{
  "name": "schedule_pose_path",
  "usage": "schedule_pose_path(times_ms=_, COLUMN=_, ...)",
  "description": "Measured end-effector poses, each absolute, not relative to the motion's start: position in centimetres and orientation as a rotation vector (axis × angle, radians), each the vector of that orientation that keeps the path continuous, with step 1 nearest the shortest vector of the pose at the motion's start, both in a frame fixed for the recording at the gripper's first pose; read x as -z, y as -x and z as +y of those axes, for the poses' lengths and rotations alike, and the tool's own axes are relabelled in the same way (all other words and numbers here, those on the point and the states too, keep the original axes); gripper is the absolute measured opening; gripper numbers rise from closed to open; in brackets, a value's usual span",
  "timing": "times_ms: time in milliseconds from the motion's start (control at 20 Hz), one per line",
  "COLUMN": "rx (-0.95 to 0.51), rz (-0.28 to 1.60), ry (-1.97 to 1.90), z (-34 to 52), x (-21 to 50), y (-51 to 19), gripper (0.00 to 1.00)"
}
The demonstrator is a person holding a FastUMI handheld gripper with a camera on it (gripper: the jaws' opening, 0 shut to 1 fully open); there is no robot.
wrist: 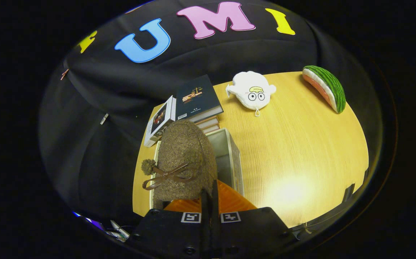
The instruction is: Open the storage box then place both shoes into the box .Put the left shoe in first, then the right shoe, with the right side of both shoes facing outward in a uniform manner.
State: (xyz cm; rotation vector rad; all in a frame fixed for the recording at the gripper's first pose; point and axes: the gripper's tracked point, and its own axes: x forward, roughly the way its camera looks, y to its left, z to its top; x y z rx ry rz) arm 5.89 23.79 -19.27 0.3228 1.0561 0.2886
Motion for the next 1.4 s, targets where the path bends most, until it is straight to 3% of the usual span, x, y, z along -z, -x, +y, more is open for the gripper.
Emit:
schedule_pose_path(times_ms=300, rx=-0.301, rz=1.094, ry=-0.358, z=25.1, x=20.3, y=-5.1, gripper=0.10)
schedule_pose_path(times_ms=350, rx=-0.328, rz=1.107, ry=-0.374, z=25.7, x=20.0, y=-4.9, gripper=0.28)
schedule_pose_path(times_ms=500, rx=-0.373, rz=1.057, ry=-0.379, z=26.4, x=18.7, y=-4.9, gripper=0.95)
schedule_pose_path(times_ms=550, rx=-0.377, rz=1.038, ry=-0.378, z=26.3, x=18.0, y=-5.0, gripper=0.99)
schedule_pose_path(times_ms=1100, rx=-0.306, rz=0.712, ry=-0.330, z=18.5, x=8.6, y=-7.1, gripper=0.98)
schedule_pose_path(times_ms=1400, rx=-0.294, rz=0.384, ry=-0.186, z=11.3, x=0.5, y=-8.8, gripper=0.98)
